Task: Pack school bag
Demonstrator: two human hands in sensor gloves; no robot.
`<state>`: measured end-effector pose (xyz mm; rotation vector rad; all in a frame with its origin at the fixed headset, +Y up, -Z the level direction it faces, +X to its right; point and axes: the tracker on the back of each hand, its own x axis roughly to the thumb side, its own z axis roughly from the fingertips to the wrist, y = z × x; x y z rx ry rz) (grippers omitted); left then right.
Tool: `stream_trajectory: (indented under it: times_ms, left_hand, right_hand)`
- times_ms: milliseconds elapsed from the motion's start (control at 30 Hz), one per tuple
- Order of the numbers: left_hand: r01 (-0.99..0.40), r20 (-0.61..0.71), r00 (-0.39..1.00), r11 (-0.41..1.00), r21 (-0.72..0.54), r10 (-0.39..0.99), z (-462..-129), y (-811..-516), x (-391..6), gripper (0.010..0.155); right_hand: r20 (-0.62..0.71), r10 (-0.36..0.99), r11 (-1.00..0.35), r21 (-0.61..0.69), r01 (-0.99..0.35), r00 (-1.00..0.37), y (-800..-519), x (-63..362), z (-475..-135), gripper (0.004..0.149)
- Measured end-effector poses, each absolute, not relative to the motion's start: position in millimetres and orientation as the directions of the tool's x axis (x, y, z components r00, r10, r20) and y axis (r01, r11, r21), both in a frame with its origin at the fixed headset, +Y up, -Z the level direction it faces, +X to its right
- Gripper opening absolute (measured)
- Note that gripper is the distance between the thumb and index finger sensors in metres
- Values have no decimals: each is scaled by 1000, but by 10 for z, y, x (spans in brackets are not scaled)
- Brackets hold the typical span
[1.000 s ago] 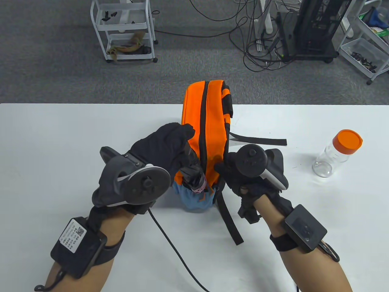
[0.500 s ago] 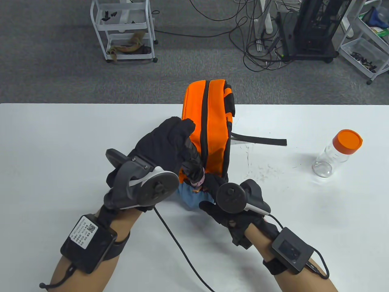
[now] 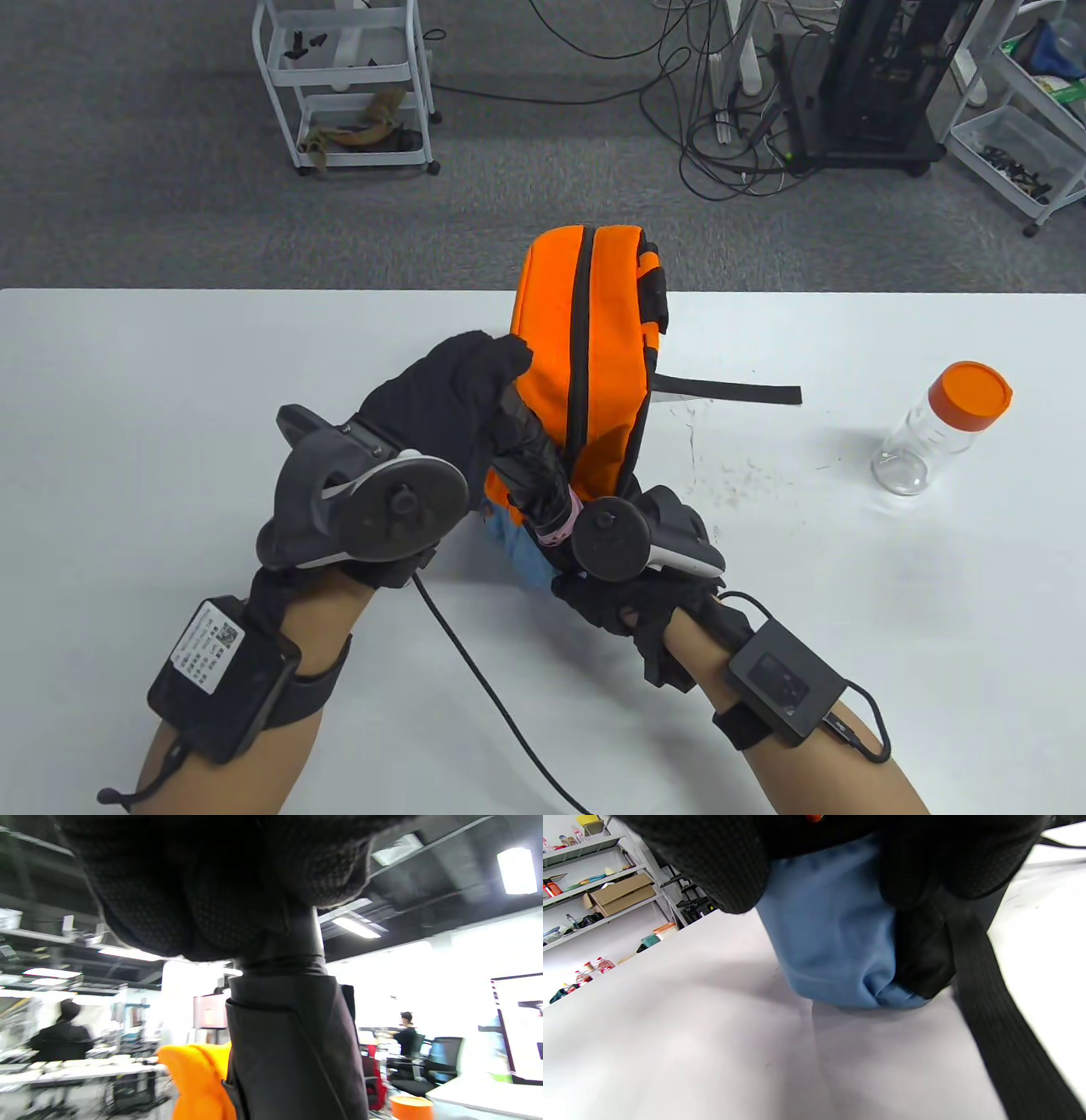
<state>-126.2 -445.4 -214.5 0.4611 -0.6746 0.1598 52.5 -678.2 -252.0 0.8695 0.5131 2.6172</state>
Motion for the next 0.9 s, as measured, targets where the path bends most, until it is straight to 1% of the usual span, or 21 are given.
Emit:
stream_trajectory:
  times_ms: [67,100,167,200,233,300,400,467,533,567,600,633,667,700,733,767,800,833,867,900]
  left_hand:
    - [-279,639,769,889,363,-20,-2141,-4497,-1198,66]
    - [-271,655,755,892,361,-36,-2166,-4564,-1136,66]
    - [-234,645,761,897,375,-71,-2186,-4702,-1038,66]
    - [-252,648,757,877,408,-85,-2185,-4727,-1023,66]
    - [-294,665,743,858,422,-72,-2187,-4731,-1004,66]
    - [-303,665,746,871,387,-36,-2185,-4717,-976,65]
    - [-257,645,763,895,364,-43,-2254,-4696,-913,65]
    - [-196,609,791,923,332,-51,-2331,-4732,-867,65]
    - [-155,594,803,944,290,-51,-2443,-4886,-826,64]
    - [-131,592,804,958,255,-48,-2502,-5069,-795,63]
    - [-77,590,802,963,258,-94,-2539,-5300,-758,60]
    - [-49,559,817,949,312,-142,-2523,-5411,-766,59]
    - [-107,577,803,915,389,-151,-2510,-5461,-770,58]
    - [-118,574,810,925,360,-120,-2499,-5444,-775,57]
    - [-152,563,825,940,306,-50,-2503,-5409,-787,56]
    - [-159,559,829,949,272,-21,-2520,-5386,-793,57]
    - [-164,533,846,956,245,9,-2547,-5354,-826,68]
    - [-207,541,840,951,230,52,-2577,-5327,-868,90]
    - [-265,556,822,945,189,120,-2599,-5310,-899,102]
    - [-318,547,812,940,120,205,-2609,-5302,-921,108]
  right_hand:
    - [505,441,-861,472,-190,-742,-6785,508,-2524,44]
    - [511,463,-858,463,-222,-724,-6790,502,-2528,46]
    - [525,447,-871,441,-218,-724,-6805,500,-2536,46]
    - [521,448,-865,458,-205,-726,-6816,511,-2540,46]
    - [515,477,-855,461,-240,-712,-6828,529,-2542,47]
    - [509,497,-850,447,-278,-703,-6838,547,-2534,46]
    - [522,479,-866,414,-281,-706,-6837,537,-2502,47]
    - [531,478,-869,403,-288,-700,-6824,517,-2482,48]
    - [543,457,-880,388,-273,-704,-6810,492,-2467,42]
    - [539,463,-879,377,-291,-703,-6792,500,-2461,38]
    - [536,474,-875,372,-309,-699,-6790,503,-2470,37]
    - [528,470,-873,395,-285,-708,-6828,485,-2480,39]
    - [524,459,-865,447,-227,-718,-6860,484,-2463,42]
    - [534,463,-872,419,-254,-708,-6864,488,-2447,43]
    - [538,457,-876,411,-253,-709,-6858,484,-2443,44]
    - [537,449,-879,409,-245,-714,-6846,496,-2437,45]
    - [543,452,-879,407,-249,-708,-6829,517,-2445,46]
    - [534,473,-868,421,-264,-701,-6816,537,-2447,48]
    - [538,483,-863,426,-272,-691,-6805,553,-2447,49]
    - [547,481,-863,434,-259,-685,-6801,571,-2455,51]
